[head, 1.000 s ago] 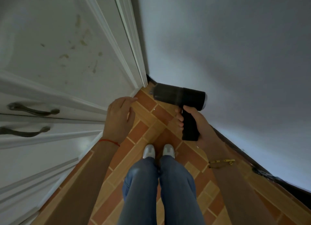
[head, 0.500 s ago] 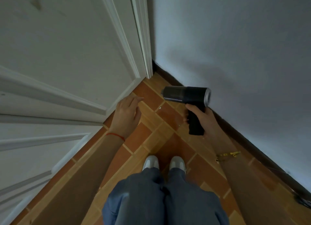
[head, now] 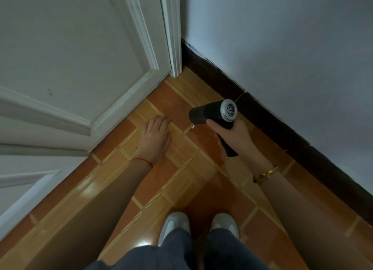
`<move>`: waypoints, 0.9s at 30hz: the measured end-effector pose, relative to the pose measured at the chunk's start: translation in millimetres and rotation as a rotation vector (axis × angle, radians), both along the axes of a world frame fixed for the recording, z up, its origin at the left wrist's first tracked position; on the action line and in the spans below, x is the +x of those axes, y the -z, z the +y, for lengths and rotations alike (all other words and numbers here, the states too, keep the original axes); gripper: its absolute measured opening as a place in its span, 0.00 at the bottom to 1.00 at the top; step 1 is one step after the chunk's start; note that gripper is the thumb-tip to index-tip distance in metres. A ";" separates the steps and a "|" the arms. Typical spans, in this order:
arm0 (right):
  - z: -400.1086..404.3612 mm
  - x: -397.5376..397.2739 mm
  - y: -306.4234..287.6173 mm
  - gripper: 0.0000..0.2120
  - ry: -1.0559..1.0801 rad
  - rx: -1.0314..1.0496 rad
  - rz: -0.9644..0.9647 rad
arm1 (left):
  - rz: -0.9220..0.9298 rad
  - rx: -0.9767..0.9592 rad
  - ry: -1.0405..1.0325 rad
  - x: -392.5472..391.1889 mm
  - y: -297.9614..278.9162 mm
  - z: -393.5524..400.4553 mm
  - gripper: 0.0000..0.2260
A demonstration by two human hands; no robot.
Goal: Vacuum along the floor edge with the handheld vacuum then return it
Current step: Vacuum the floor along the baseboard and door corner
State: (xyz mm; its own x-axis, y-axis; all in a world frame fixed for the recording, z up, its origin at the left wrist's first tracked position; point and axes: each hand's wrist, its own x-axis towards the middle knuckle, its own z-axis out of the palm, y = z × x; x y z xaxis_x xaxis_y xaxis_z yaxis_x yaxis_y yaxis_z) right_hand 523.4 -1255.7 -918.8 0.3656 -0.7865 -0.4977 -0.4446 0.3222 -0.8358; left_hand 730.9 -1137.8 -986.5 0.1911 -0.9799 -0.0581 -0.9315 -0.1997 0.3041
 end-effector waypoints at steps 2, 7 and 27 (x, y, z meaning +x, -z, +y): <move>-1.9 0.5 14.7 0.13 -0.009 -0.065 0.025 | -0.011 0.021 -0.026 -5.3 17.1 -0.9 0.19; -4.4 -2.2 36.7 0.13 -0.032 -0.252 0.138 | -0.027 0.040 -0.048 -17.1 48.8 3.9 0.21; 3.9 0.4 58.1 0.19 -0.215 -0.321 0.254 | 0.018 -0.090 -0.021 -8.7 95.2 18.4 0.22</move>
State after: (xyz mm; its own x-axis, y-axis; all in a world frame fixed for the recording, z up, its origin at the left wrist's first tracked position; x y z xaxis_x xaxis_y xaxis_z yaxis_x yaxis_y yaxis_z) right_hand 523.8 -1251.8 -977.0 0.4352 -0.8351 -0.3364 -0.6770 -0.0572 -0.7337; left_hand 722.2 -1119.4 -1081.6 0.2113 -0.9771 0.0264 -0.9215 -0.1901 0.3387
